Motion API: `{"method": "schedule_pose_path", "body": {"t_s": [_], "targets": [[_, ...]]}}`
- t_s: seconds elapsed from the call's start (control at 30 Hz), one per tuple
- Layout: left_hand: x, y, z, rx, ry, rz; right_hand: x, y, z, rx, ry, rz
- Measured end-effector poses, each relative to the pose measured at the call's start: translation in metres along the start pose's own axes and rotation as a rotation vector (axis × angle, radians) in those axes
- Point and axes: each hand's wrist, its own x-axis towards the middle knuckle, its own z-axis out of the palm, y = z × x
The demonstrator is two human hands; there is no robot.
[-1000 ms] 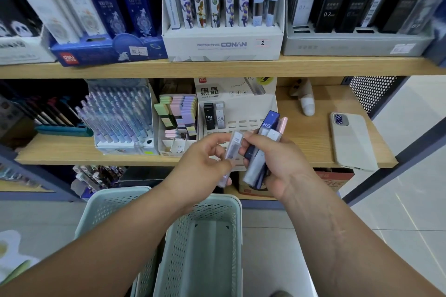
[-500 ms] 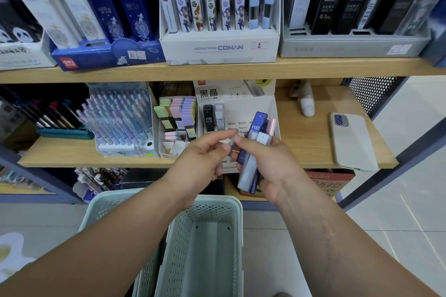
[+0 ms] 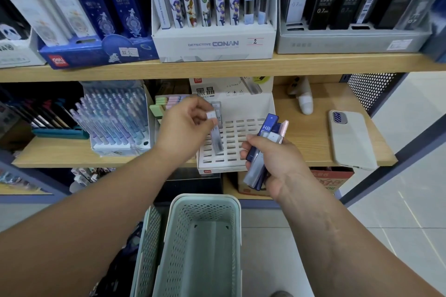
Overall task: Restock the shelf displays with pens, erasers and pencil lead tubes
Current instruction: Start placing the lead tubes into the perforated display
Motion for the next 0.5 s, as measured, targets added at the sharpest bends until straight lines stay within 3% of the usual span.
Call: {"method": "schedule_pose_path", "body": {"t_s": [0.13, 0.5], "targets": [[0.019, -0.004, -0.005, 0.224, 0.038, 0.158, 0.000, -0.002, -0.002, 0.019, 0.014, 0.012], [0.039, -0.015, -0.007, 0.399, -0.072, 0.253, 0.002, -0.002, 0.000, 0.027, 0.024, 0.014]]}}
